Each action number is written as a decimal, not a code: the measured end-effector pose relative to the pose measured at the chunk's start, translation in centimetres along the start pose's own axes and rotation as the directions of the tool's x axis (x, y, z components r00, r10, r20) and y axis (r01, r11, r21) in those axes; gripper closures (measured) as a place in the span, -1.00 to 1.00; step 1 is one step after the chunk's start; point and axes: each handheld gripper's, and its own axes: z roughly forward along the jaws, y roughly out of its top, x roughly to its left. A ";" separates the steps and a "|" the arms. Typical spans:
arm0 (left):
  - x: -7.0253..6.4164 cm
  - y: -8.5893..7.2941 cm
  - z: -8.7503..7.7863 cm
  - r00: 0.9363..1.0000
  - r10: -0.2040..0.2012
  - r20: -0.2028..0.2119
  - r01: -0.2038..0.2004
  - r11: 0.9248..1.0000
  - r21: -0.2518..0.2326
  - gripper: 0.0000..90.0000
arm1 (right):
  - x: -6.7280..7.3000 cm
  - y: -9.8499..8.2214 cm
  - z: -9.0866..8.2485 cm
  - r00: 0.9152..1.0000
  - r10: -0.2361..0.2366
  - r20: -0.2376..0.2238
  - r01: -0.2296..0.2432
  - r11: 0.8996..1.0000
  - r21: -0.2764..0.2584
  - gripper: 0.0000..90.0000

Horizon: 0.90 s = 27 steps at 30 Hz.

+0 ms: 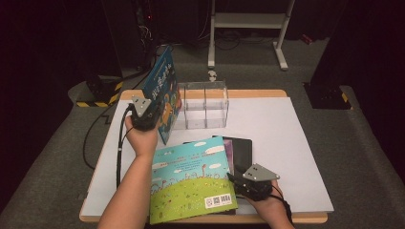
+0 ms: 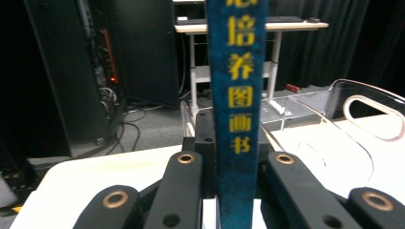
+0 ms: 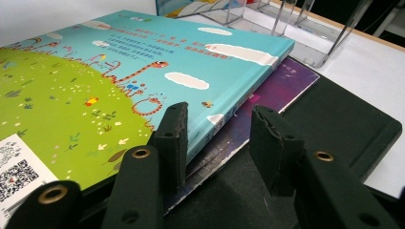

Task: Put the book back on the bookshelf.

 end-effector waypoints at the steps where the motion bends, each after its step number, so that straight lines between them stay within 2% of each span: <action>1: -0.1 -0.1 0.0 1.000 0.003 -0.003 -0.003 1.000 -0.002 0.81 | 0.0 0.0 0.0 1.000 0.002 -0.002 -0.002 1.000 -0.001 0.28; 10: -0.6 -0.3 -0.4 0.999 0.016 -0.045 -0.017 1.000 -0.015 0.81 | 0.0 0.0 0.0 1.000 0.000 -0.002 0.000 1.000 -0.002 0.28; 17: -0.9 -0.4 -0.3 0.998 -0.002 -0.069 0.000 1.000 -0.026 0.81 | 0.1 0.0 -0.1 1.000 -0.004 -0.001 0.004 1.000 -0.001 0.28; 19: -0.8 -0.3 -0.3 0.998 -0.015 -0.068 0.013 1.000 -0.028 0.81 | 0.1 -0.1 -0.1 1.000 -0.004 -0.003 0.004 1.000 -0.004 0.28; 27: -0.6 -0.3 -0.4 0.999 -0.016 -0.050 0.015 1.000 -0.021 0.81 | 0.1 -0.1 -0.1 1.000 0.002 -0.008 -0.002 1.000 -0.007 0.28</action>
